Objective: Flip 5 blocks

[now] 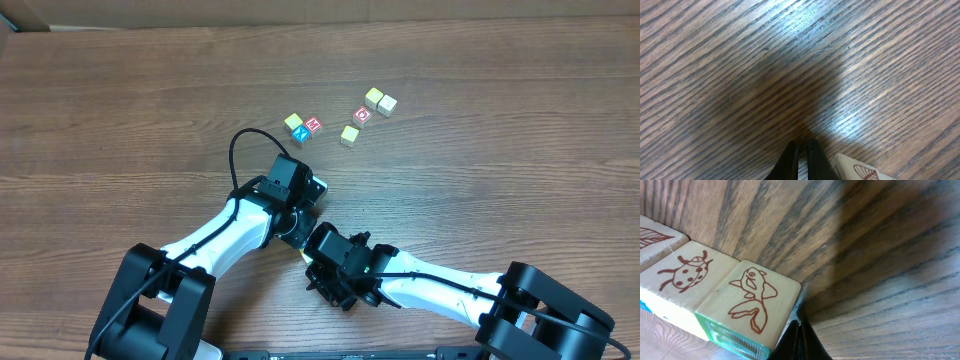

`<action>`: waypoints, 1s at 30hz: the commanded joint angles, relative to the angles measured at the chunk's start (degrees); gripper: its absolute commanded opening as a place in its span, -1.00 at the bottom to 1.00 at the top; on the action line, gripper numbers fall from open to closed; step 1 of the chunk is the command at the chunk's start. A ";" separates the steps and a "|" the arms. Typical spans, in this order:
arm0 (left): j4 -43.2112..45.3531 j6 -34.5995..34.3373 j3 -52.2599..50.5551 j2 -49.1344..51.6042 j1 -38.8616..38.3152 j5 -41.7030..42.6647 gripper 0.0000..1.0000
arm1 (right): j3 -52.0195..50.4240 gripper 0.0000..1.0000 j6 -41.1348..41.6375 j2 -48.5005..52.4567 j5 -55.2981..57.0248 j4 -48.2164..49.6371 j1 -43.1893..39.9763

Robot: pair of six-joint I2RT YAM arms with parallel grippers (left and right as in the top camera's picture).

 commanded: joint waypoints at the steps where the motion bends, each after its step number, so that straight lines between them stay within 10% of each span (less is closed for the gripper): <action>1: -0.83 -0.63 -4.44 4.76 -1.51 1.60 -0.91 | 0.83 -0.92 -0.22 1.60 3.02 2.32 -0.15; 30: -0.07 9.90 -4.44 4.76 -3.04 6.67 -0.92 | 0.83 -0.92 -0.66 1.62 2.01 2.27 -0.11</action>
